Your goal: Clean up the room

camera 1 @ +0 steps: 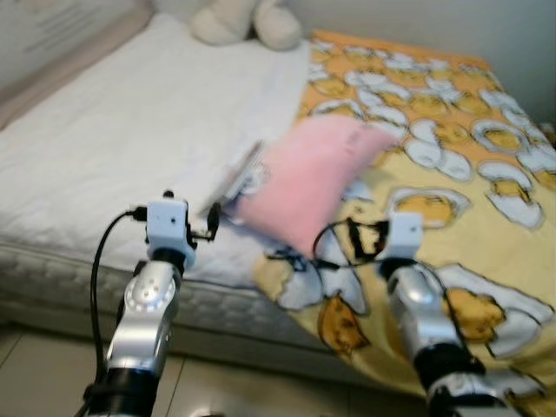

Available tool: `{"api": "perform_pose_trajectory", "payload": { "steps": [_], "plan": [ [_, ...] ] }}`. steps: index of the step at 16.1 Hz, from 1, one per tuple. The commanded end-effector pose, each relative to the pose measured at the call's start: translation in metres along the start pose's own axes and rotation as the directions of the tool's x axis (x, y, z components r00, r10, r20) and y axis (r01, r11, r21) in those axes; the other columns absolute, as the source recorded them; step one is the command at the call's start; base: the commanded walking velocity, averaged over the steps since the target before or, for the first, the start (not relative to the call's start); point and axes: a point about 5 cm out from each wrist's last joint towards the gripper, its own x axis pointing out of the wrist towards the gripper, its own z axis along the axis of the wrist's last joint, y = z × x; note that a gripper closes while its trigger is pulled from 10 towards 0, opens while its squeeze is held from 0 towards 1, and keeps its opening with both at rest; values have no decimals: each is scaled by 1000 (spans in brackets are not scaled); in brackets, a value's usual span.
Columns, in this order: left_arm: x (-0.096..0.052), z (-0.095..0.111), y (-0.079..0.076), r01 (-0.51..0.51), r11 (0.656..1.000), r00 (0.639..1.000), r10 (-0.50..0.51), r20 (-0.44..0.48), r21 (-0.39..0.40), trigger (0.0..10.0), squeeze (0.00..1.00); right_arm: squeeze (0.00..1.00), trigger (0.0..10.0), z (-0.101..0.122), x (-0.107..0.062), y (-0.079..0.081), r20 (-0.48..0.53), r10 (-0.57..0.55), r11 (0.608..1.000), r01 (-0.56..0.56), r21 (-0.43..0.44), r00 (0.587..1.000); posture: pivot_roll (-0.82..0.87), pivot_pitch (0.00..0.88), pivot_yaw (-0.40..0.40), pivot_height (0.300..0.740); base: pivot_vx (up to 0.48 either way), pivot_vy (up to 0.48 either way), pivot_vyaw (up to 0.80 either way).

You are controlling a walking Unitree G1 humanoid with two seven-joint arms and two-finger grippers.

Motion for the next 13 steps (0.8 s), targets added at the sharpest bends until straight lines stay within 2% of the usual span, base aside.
{"api": "perform_pose_trajectory", "payload": {
  "steps": [1,7,9,13],
  "plan": [
    [1,7,0,15,1000,999,-15,29,20,10000,0,0,10000,5,3,5,23,12,1000,-11,-4,1000,81,0,-54,740,446,0,0],
    [1,8,-5,48,998,998,-49,41,26,10000,0,0,10000,9,4,10,50,30,999,-29,-33,998,73,0,-56,740,462,0,0],
    [0,10,-3,28,997,998,-32,61,65,10000,0,0,10000,12,4,9,64,27,999,-24,-43,998,74,0,-55,740,0,0,0],
    [0,15,4,2,999,997,-6,74,52,10000,0,0,10000,23,5,4,113,-35,995,45,-86,993,75,0,-54,740,0,0,0]
  ]
}}
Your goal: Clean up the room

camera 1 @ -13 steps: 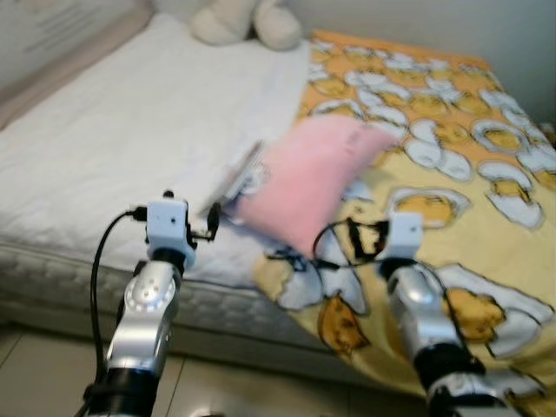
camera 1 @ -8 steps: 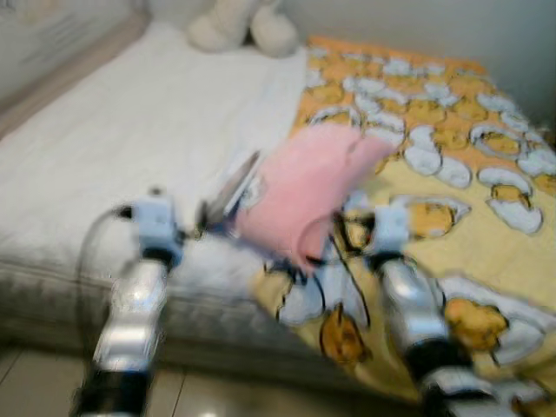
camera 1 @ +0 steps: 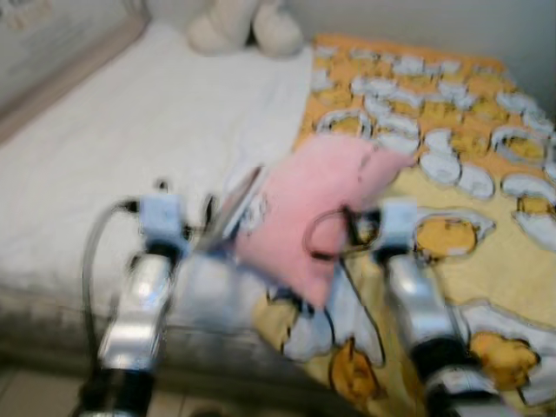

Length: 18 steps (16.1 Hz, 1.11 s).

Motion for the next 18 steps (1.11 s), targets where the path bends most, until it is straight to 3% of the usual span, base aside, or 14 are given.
{"api": "perform_pose_trajectory", "payload": {
  "steps": [1,4,7,10,13,16,18],
  "plan": [
    [-1,4,8,-26,999,1000,25,15,22,10000,0,0,10000,8,4,6,21,11,999,-12,37,1000,75,0,-51,740,0,0,0],
    [3,17,0,39,994,997,-46,61,102,10000,0,0,10000,21,14,-2,21,-56,980,51,193,998,80,0,-46,740,0,0,0],
    [20,50,-10,121,990,984,-130,126,77,10000,0,0,10000,35,13,-6,72,-90,982,76,170,993,60,0,-20,740,0,0,0],
    [21,43,-22,144,988,983,-149,105,53,10000,0,0,10000,26,5,6,58,-23,987,13,161,998,23,0,-3,740,0,0,0],
    [21,35,-34,163,987,984,-163,75,2,10000,0,0,10000,1,-7,12,-55,61,983,-51,178,997,-3,0,-15,740,0,0,0],
    [18,34,-37,177,984,981,-177,78,5,10000,0,0,10000,2,1,9,-70,64,984,-52,170,995,17,0,-35,740,0,0,0],
    [10,28,-34,172,985,983,-171,69,-10,10000,0,0,10000,16,17,23,-44,113,987,-107,120,993,22,0,-45,740,0,0,0]
  ]
}}
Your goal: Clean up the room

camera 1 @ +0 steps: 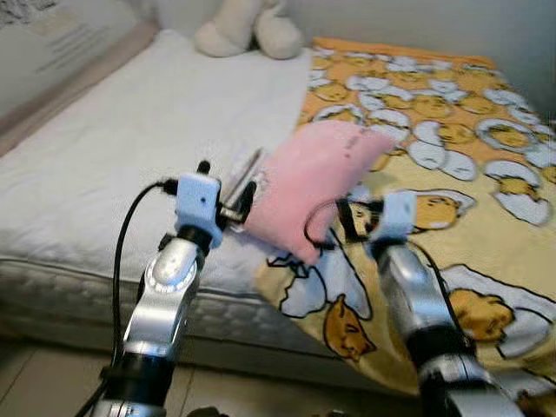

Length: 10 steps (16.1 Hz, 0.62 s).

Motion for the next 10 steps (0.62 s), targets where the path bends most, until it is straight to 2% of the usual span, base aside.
{"api": "perform_pose_trajectory", "payload": {
  "steps": [1,2,5,6,7,8,9,10],
  "plan": [
    [-3,2,-4,15,1000,1000,-15,8,-2,10000,0,0,10000,4,5,7,4,28,1000,-28,-13,1000,25,0,-49,740,0,0,0],
    [-7,2,-8,21,1000,1000,-21,4,-9,10000,0,0,10000,7,9,10,4,34,999,-34,15,999,22,0,-50,740,0,0,0],
    [-21,-2,-8,20,1000,999,-21,-27,-6,10000,0,0,10000,4,18,31,-52,75,990,-68,122,996,47,91,-50,740,0,0,0],
    [-32,-1,-5,9,1000,999,-9,-41,8,10000,0,0,10000,-4,20,40,-90,81,989,-69,132,993,89,137,-46,740,0,0,0],
    [-36,-1,-3,3,1000,999,-3,-47,9,10000,0,0,10000,-6,20,43,-100,84,988,-70,136,991,97,144,-46,740,0,0,0],
    [-52,4,2,-9,999,998,11,-61,40,10000,0,0,10000,-10,22,56,-125,96,988,-80,130,988,153,205,-43,740,0,0,0],
    [-54,5,3,-12,999,998,15,-67,47,10000,0,0,10000,-10,23,57,-131,92,990,-76,121,987,153,205,-43,740,0,0,0],
    [-65,9,5,-20,998,996,25,-87,55,10000,0,0,10000,-10,26,57,-158,56,996,-45,76,986,198,262,-18,740,0,0,0]
  ]
}}
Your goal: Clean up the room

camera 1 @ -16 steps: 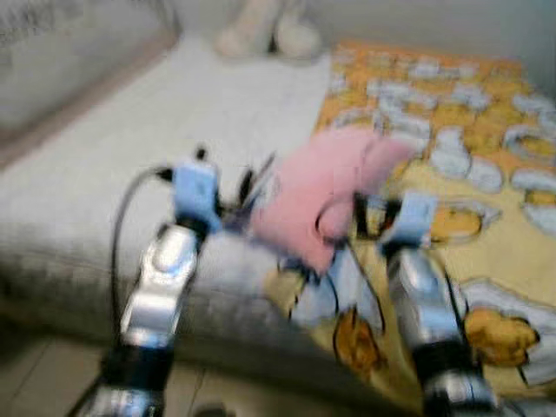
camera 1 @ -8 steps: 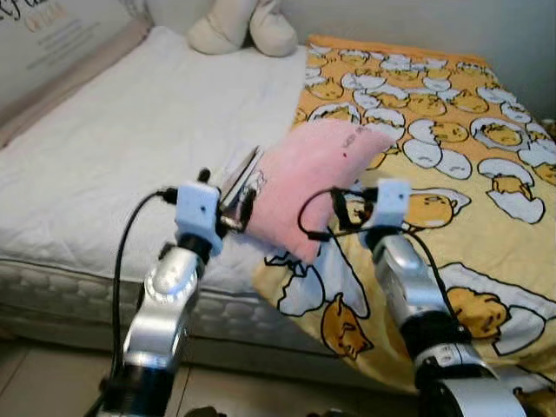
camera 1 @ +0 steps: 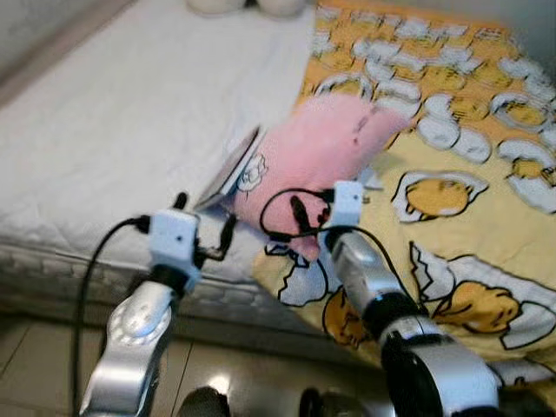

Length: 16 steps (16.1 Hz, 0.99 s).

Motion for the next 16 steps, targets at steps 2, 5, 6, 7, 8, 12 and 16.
{"api": "perform_pose_trajectory", "payload": {
  "steps": [2,5,6,7,8,12,16],
  "plan": [
    [-16,3,5,11,999,999,-9,-43,32,10000,0,0,10000,-9,-1,-8,-59,-115,993,112,-46,992,220,290,5,740,0,0,0],
    [-22,4,9,18,999,997,-15,-72,47,10000,0,0,0,-16,-1,-6,-100,-135,991,135,0,986,233,297,22,740,0,0,0],
    [-22,5,10,13,999,996,-9,-84,48,10000,0,0,0,-16,-1,-4,-98,-140,989,144,43,985,224,288,21,740,0,0,0],
    [-20,5,9,18,999,996,-14,-85,46,10000,0,0,0,-13,0,-4,-96,-138,988,144,56,986,216,282,19,740,0,0,0],
    [-17,4,6,26,999,996,-22,-86,40,10000,0,0,0,-11,1,-6,-94,-141,988,146,52,986,194,268,17,740,0,0,0],
    [-1,2,-7,71,997,995,-70,-74,17,10000,0,0,0,-12,-2,-19,-88,-159,986,163,44,983,129,236,23,740,0,0,0],
    [4,3,-9,93,995,993,-91,-71,20,10000,0,0,0,-15,-3,-24,-98,-175,981,182,68,980,119,232,35,740,0,0,0]
  ]
}}
